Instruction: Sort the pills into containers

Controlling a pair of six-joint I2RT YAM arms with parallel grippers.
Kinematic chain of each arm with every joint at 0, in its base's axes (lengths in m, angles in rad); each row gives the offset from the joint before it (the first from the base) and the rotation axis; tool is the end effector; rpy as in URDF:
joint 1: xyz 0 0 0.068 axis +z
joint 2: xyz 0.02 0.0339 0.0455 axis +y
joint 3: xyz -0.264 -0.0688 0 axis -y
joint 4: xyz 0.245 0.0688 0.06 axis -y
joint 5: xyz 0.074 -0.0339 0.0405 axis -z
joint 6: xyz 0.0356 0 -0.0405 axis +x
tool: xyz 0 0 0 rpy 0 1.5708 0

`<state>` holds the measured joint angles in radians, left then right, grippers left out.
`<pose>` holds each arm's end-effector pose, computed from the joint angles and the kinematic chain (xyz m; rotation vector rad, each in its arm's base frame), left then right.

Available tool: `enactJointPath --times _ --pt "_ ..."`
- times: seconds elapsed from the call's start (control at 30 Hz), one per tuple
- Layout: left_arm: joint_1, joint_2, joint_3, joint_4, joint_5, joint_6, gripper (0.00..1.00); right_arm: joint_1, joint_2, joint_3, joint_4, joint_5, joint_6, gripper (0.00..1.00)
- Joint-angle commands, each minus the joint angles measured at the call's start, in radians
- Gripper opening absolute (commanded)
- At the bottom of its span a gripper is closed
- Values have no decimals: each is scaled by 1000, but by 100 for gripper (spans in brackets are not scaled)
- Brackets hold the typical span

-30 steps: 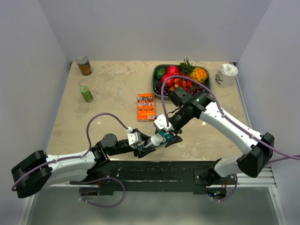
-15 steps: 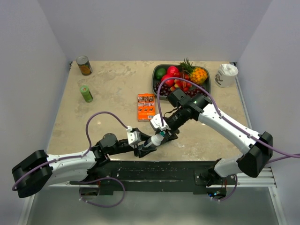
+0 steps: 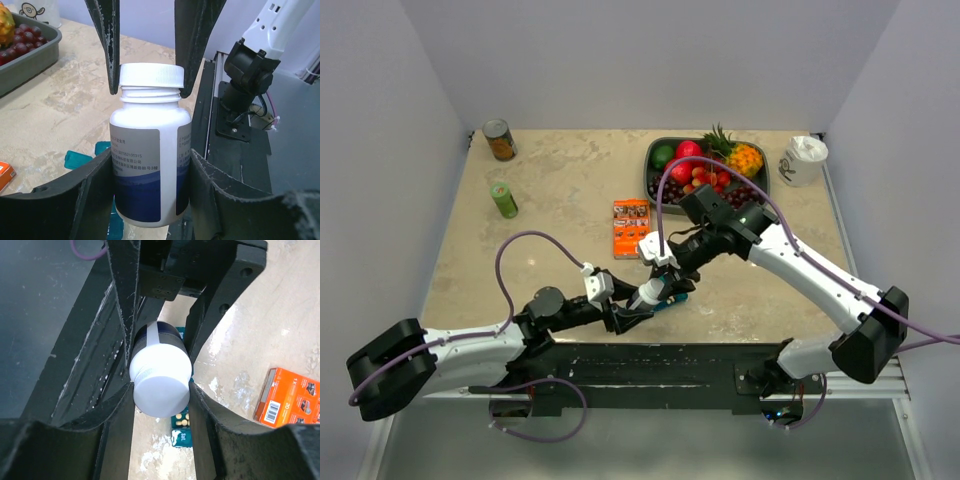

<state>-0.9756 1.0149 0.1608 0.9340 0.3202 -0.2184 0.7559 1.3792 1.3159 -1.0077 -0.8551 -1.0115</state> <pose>0.0997 -0.1672 0.2010 0.8474 1.3766 -1.1824 0.1742 0.2011 0.3316 -2.0077 1.2906 0.9943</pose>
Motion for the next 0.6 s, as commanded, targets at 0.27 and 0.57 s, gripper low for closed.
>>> enactJointPath --times 0.27,0.57 --pt "8 -12 80 109 -36 56 0 6 142 55 -124 -124 70 26" --pt "8 -22 112 84 -138 103 0 6 109 -40 193 31 476 28"
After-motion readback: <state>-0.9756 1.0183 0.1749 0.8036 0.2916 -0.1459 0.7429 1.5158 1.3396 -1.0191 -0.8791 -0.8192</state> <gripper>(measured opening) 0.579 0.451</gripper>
